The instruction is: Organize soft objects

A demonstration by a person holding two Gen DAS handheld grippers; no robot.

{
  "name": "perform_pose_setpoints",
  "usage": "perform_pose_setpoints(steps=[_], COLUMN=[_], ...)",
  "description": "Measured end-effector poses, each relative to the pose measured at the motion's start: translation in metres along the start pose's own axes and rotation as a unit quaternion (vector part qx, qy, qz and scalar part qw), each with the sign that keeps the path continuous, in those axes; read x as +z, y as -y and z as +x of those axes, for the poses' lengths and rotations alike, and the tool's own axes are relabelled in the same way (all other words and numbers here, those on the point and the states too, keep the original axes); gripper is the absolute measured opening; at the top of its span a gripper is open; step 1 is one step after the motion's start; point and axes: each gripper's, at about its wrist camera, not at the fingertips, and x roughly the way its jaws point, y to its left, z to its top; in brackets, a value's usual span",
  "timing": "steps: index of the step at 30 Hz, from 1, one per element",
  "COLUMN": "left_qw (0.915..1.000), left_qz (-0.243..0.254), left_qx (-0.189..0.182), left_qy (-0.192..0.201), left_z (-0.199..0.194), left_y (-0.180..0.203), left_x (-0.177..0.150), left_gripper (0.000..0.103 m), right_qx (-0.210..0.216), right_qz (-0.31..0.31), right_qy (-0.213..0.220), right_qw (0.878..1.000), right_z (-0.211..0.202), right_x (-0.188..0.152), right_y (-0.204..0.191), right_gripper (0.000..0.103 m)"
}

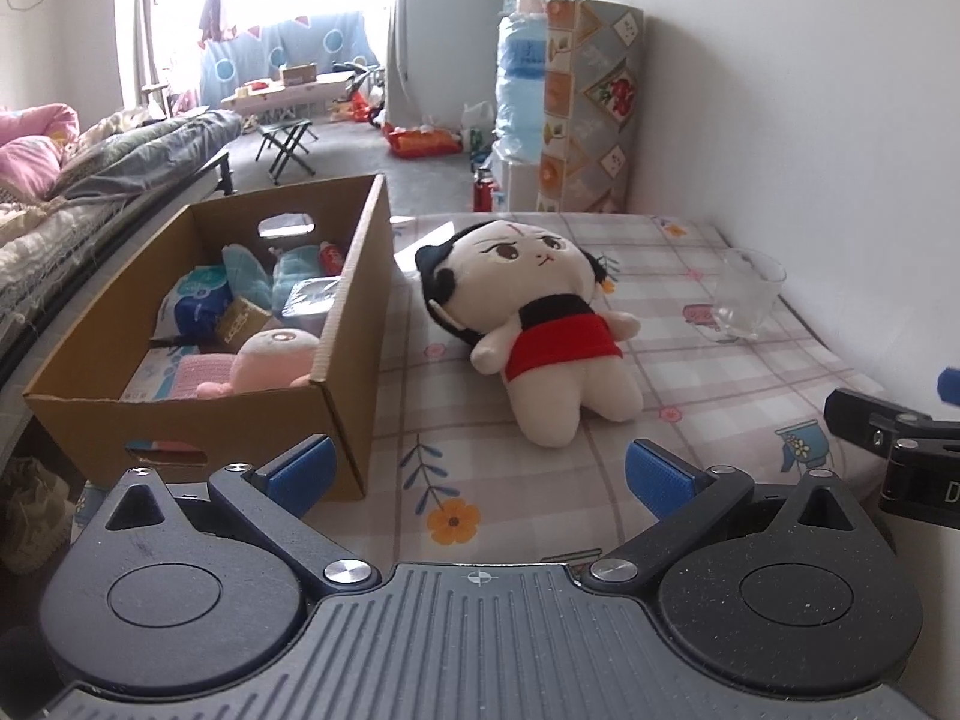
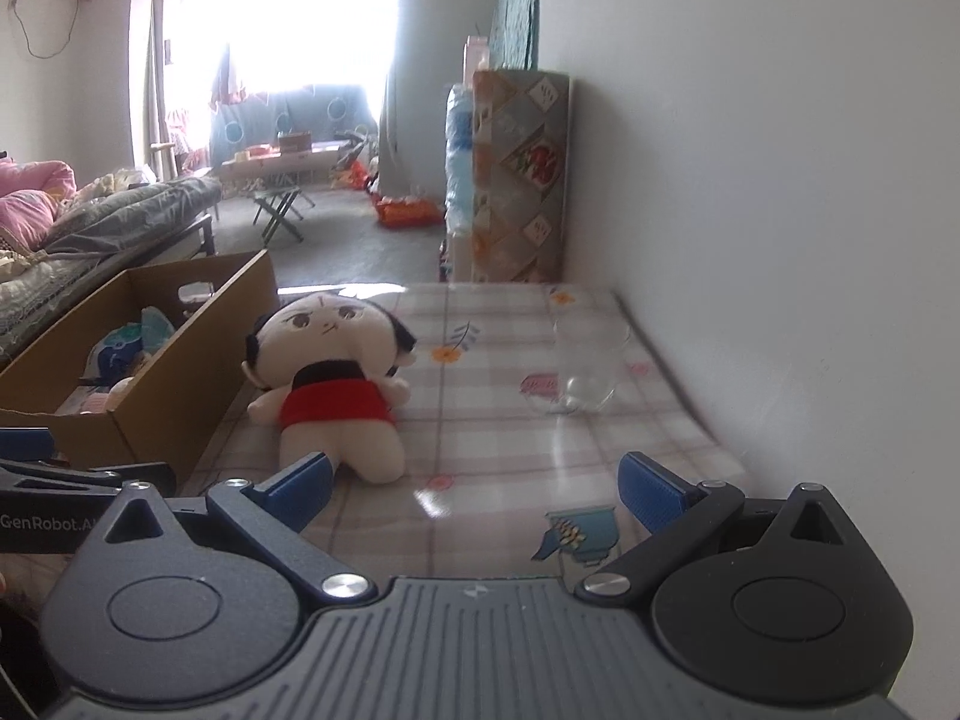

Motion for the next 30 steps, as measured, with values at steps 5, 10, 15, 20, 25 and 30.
perform_pose_setpoints(steps=[5, 10, 15, 20, 25, 30], left_qw=[0.9999, 0.9998, 0.9997, 0.9995, 0.9992, 0.9990], left_qz=[-0.008, -0.009, -0.015, -0.024, -0.030, -0.030], left_qx=[0.010, 0.018, 0.021, 0.019, 0.020, 0.026], left_qy=[-0.003, 0.000, -0.005, -0.012, -0.017, -0.019], left_z=[-0.004, -0.008, -0.007, -0.004, -0.003, -0.002], left_y=[-0.006, -0.009, -0.013, -0.018, -0.021, -0.022], left_x=[-0.001, 0.001, 0.001, 0.000, 0.000, 0.000], left_gripper=[0.103, 0.103, 0.103, 0.103, 0.103, 0.103], right_qx=[-0.002, 0.002, 0.006, 0.002, 0.007, 0.003], right_qz=[0.000, -0.009, -0.011, -0.008, -0.008, -0.020], right_qy=[-0.007, -0.008, -0.009, -0.020, -0.023, -0.024], right_qw=[1.000, 1.000, 1.000, 1.000, 1.000, 1.000], right_z=[0.001, -0.001, -0.002, 0.000, -0.001, -0.001], right_x=[0.000, 0.005, 0.008, 0.009, 0.008, 0.008], right_y=[-0.004, -0.011, -0.017, -0.018, -0.020, -0.026], right_gripper=[0.103, 0.103, 0.103, 0.103, 0.103, 0.103])
